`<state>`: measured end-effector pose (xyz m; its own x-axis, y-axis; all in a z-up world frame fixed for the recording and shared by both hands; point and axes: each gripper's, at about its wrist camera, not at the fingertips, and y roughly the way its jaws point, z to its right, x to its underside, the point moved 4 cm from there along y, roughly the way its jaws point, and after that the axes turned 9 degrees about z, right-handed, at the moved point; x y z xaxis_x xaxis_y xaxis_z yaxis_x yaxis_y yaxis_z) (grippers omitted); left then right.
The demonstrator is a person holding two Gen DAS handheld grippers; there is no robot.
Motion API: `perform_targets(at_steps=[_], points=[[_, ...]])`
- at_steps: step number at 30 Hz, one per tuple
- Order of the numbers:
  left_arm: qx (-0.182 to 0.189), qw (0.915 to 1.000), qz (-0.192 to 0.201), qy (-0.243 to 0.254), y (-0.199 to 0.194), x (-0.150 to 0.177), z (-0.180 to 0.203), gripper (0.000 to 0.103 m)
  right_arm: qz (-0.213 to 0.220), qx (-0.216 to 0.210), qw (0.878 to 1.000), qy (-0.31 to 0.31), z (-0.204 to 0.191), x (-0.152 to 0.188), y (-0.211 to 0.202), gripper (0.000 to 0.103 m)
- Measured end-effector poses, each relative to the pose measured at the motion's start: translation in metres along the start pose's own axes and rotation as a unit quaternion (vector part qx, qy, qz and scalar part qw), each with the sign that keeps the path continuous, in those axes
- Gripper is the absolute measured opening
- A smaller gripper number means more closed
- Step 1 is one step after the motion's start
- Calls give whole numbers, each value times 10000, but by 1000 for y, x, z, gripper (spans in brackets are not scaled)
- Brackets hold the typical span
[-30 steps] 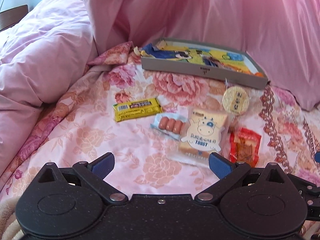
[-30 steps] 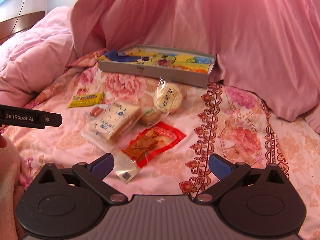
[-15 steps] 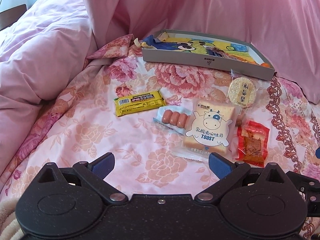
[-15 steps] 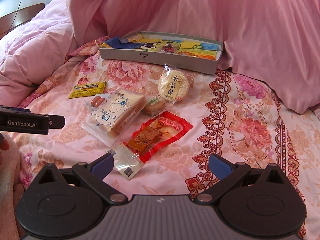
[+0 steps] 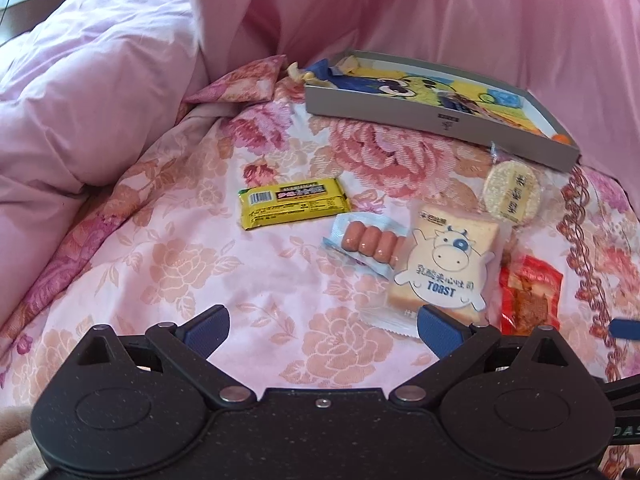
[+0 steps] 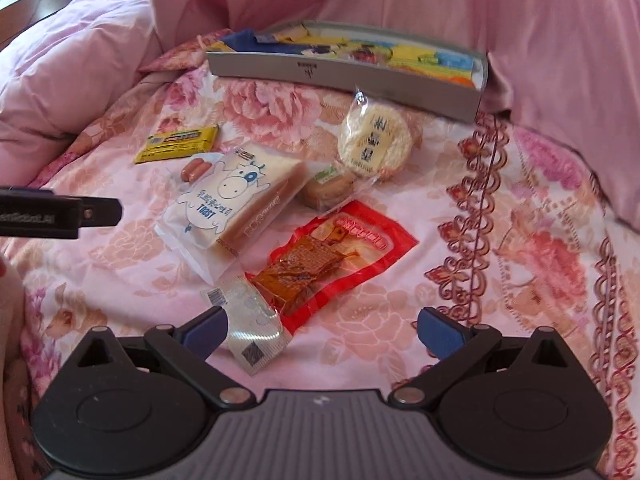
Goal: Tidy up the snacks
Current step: 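Move both open tools back toward the snacks on the bedspread, then grasp the TOAST bread bag with left tool while right tool grasps red tofu packet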
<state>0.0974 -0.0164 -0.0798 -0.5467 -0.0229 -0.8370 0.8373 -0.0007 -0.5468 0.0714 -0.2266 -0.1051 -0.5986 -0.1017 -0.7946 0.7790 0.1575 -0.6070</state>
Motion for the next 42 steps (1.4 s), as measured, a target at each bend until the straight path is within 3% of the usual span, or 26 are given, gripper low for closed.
perform_targets(at_steps=[6, 11, 19, 25, 30, 33, 37, 42], points=[[194, 9995, 191, -128, 14, -11, 3, 100, -126, -89, 9990, 428, -6, -1, 23, 103], [360, 9981, 354, -340, 26, -20, 5, 100, -146, 194, 9982, 547, -9, 0, 43, 103], [538, 9978, 235, -301, 36, -18, 10, 99, -104, 403, 9985, 348, -13, 1, 49, 103], [650, 9975, 168, -221, 37, -16, 13, 99, -239, 604, 9976, 232, 11, 4, 29, 103], [660, 9973, 174, -277, 38, -16, 14, 99, -66, 375, 9980, 510, 9, 1, 24, 103], [697, 9968, 159, -348, 42, -17, 14, 99, 4, 317, 9977, 606, -3, -3, 31, 103], [814, 9958, 171, -373, 49, -20, 18, 99, -159, 629, 9962, 584, -13, -3, 55, 103], [1184, 9925, 110, -291, 56, -22, 32, 99, -226, 738, 9954, 566, -14, -1, 59, 103]])
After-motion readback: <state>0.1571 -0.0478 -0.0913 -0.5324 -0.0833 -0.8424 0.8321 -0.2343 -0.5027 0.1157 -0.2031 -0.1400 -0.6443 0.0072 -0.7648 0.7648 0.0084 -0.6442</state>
